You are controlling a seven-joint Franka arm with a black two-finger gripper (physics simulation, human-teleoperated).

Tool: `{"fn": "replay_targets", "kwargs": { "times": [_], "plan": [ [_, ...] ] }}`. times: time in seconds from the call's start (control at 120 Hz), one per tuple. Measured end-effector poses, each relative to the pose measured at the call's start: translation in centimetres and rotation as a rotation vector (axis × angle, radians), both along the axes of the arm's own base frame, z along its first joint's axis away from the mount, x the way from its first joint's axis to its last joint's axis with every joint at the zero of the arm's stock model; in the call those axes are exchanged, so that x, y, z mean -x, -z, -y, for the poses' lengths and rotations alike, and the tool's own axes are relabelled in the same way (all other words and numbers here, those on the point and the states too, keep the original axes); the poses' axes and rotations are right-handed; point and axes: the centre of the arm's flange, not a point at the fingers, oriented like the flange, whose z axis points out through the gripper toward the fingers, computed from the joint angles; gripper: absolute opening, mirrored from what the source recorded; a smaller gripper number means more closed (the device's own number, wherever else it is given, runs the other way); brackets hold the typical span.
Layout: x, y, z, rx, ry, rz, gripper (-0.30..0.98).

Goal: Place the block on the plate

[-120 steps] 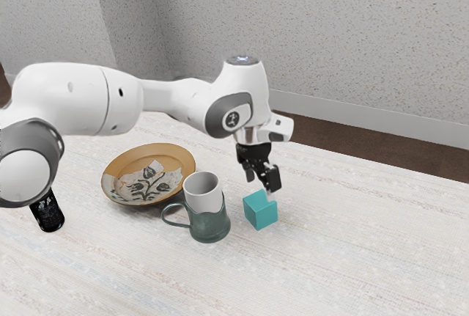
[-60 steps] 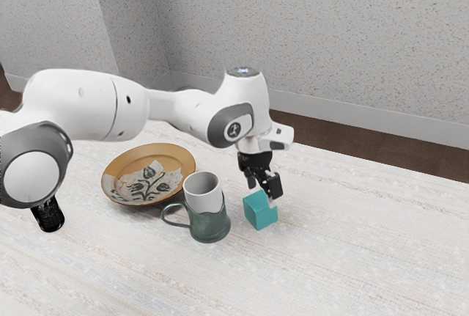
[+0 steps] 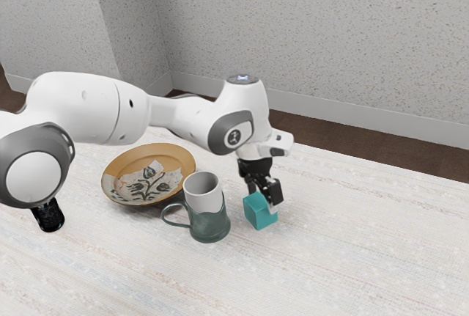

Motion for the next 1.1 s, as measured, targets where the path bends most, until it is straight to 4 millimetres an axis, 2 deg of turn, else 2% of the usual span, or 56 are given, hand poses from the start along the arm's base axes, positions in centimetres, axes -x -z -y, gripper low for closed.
{"fn": "replay_targets", "kwargs": {
  "times": [0.167,0.417,0.8,1.1],
  "plan": [
    [0.2,0.4,0.3,0.002,0.001,-0.004,0.69],
    [-0.2,1.4,-0.7,0.003,-0.017,-0.008,0.69],
    [-0.1,2.2,-0.6,0.003,-0.019,-0.017,0.69],
    [-0.1,2.3,-0.7,0.005,-0.024,-0.019,0.56]
  ]
}}
